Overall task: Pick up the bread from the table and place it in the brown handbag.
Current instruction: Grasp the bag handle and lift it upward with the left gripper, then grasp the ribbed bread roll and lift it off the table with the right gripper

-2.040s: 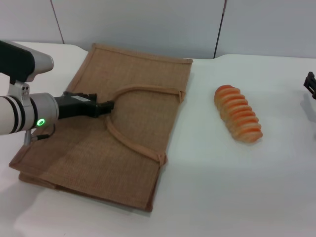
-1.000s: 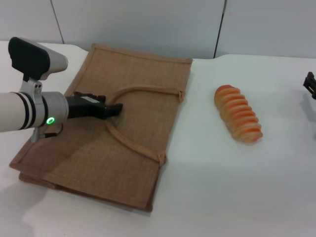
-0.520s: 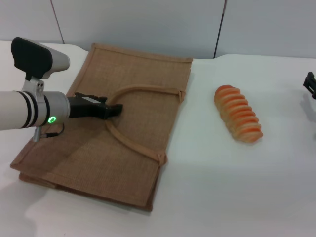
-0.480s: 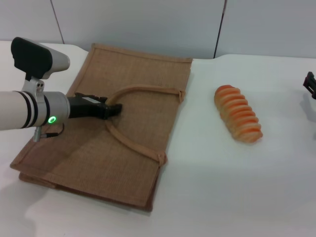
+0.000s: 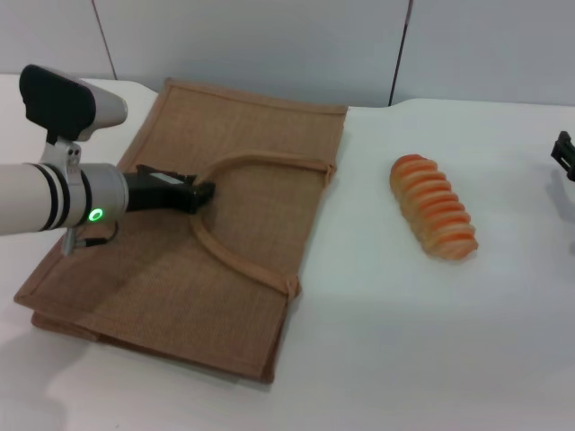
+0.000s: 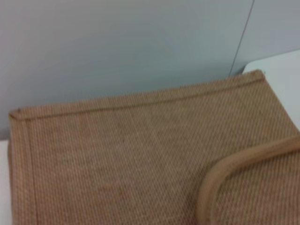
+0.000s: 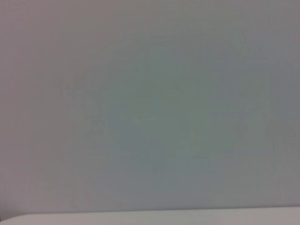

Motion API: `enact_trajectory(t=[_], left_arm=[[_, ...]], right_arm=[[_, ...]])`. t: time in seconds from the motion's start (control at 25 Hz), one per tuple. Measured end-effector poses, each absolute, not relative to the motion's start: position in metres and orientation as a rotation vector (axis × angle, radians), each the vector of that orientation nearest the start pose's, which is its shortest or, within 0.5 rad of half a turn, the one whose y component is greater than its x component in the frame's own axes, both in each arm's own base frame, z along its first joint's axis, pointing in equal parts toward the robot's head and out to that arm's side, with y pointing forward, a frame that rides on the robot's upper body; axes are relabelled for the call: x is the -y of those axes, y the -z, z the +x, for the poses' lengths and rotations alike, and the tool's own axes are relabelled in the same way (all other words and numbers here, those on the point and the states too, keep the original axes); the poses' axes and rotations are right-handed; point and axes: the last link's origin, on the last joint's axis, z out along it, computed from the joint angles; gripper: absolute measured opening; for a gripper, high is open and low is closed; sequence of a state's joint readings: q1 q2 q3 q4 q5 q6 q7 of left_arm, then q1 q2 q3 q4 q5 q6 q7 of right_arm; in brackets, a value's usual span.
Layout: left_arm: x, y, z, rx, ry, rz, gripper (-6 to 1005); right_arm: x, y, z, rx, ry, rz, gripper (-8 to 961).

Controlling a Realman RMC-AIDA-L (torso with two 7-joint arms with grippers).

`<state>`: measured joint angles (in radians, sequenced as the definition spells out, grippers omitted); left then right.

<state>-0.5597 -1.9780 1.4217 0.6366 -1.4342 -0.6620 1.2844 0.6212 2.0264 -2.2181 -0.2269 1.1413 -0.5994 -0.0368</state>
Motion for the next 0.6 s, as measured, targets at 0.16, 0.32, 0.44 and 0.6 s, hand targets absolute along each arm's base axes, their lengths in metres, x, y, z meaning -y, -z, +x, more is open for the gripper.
enact_trajectory(t=[0.16,0.32,0.44,0.6], left_arm=[[-0.412,0.014,-0.273,0.881,0.240,-2.287,289],[-0.415,0.001,-0.255,0.800,0.249,-2.305,204],[-0.415,-0.012,-0.240,0.746,0.225,-2.305,124],[-0.410,-0.043,-0.218,0.695,0.184,-2.307,122]], right_arm=[[-0.401,0.015,0.339,-0.854,-0.371,-1.560,868],[-0.401,0.016,0.338,-0.846,-0.363,-1.569,868],[-0.401,0.019,0.336,-0.835,-0.363,-1.589,868],[-0.401,0.035,0.321,-0.842,-0.377,-1.666,869]])
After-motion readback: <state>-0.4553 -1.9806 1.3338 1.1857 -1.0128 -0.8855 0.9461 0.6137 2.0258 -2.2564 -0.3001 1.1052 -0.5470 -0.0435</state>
